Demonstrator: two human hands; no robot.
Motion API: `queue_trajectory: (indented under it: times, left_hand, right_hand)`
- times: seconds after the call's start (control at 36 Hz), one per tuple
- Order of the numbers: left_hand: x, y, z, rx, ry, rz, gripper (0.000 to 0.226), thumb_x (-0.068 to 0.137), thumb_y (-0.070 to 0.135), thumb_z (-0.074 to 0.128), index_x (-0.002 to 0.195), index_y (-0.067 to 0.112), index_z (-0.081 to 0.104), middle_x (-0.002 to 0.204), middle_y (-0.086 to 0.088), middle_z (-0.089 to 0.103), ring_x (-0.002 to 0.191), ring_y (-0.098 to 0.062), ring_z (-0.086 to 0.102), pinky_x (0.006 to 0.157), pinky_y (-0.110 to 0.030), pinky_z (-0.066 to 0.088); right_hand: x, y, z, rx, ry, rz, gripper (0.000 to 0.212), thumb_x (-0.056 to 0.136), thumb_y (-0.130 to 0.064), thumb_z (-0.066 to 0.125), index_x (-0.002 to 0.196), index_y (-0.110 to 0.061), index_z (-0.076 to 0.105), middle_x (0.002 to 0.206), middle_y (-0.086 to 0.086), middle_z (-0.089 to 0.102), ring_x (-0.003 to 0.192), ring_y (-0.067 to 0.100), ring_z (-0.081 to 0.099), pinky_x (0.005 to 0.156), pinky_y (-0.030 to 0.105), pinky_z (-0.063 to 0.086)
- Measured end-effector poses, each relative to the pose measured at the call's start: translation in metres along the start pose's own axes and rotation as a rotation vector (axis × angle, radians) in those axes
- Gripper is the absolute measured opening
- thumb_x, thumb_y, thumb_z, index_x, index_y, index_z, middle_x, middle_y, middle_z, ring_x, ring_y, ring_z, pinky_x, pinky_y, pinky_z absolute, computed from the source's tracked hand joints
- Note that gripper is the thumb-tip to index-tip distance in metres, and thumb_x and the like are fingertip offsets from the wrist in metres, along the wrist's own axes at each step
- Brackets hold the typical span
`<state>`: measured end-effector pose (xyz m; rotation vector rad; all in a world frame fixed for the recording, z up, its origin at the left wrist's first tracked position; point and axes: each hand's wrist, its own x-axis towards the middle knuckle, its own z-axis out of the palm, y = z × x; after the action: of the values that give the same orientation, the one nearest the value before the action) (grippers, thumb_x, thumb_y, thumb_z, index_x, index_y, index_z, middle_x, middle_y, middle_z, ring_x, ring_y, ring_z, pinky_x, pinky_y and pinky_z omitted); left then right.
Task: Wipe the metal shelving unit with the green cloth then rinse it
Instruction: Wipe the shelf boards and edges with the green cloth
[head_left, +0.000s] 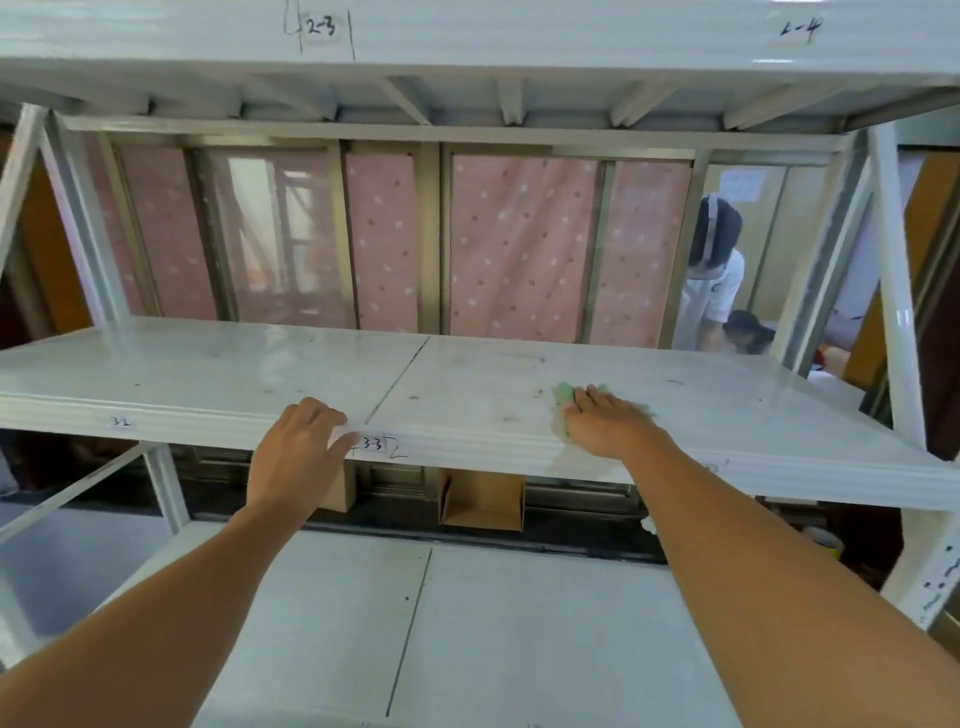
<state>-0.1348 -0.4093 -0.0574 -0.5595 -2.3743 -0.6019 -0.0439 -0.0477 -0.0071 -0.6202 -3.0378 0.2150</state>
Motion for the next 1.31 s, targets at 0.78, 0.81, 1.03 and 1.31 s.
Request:
queue_trajectory:
  times: [0.78, 0.81, 1.03, 1.31]
  left_hand:
    - [0.018, -0.116, -0.033, -0.014, 0.014, 0.140, 0.017, 0.097, 0.013, 0.060, 0.107, 0.012, 0.073, 0.109, -0.002, 0.066, 0.102, -0.019, 0.060, 0.082, -0.029, 0.050]
    - [0.017, -0.120, -0.034, -0.024, 0.020, 0.141, 0.017, 0.097, 0.014, 0.059, 0.107, 0.013, 0.073, 0.108, -0.001, 0.065, 0.101, -0.018, 0.060, 0.080, -0.027, 0.049]
    - [0.019, -0.170, -0.043, 0.018, 0.058, 0.104, 0.018, 0.095, 0.019, 0.060, 0.108, 0.013, 0.072, 0.111, -0.002, 0.063, 0.098, -0.020, 0.059, 0.082, -0.033, 0.050]
    - [0.021, -0.216, -0.055, 0.046, 0.031, 0.118, 0.027, 0.099, 0.022, 0.052, 0.122, 0.017, 0.066, 0.120, 0.001, 0.062, 0.110, -0.018, 0.057, 0.090, -0.033, 0.048]
  right_hand:
    - [0.019, -0.189, 0.031, 0.083, -0.011, -0.038, 0.064, 0.101, -0.048, 0.002, 0.158, -0.020, 0.001, 0.166, 0.003, -0.003, 0.152, 0.023, 0.000, 0.122, 0.048, 0.002]
    - [0.019, -0.198, 0.032, 0.089, -0.011, -0.039, 0.064, 0.101, -0.048, 0.002, 0.158, -0.019, 0.000, 0.166, 0.003, -0.003, 0.152, 0.024, 0.001, 0.122, 0.048, 0.002]
    - [0.017, -0.263, 0.041, 0.111, 0.003, -0.050, 0.065, 0.101, -0.048, 0.004, 0.158, -0.017, -0.003, 0.165, 0.003, -0.007, 0.152, 0.024, 0.000, 0.121, 0.045, 0.002]
    - [0.022, -0.339, 0.052, 0.093, -0.007, -0.093, 0.066, 0.101, -0.050, 0.003, 0.158, -0.017, -0.001, 0.166, 0.004, -0.005, 0.152, 0.024, 0.001, 0.120, 0.046, 0.003]
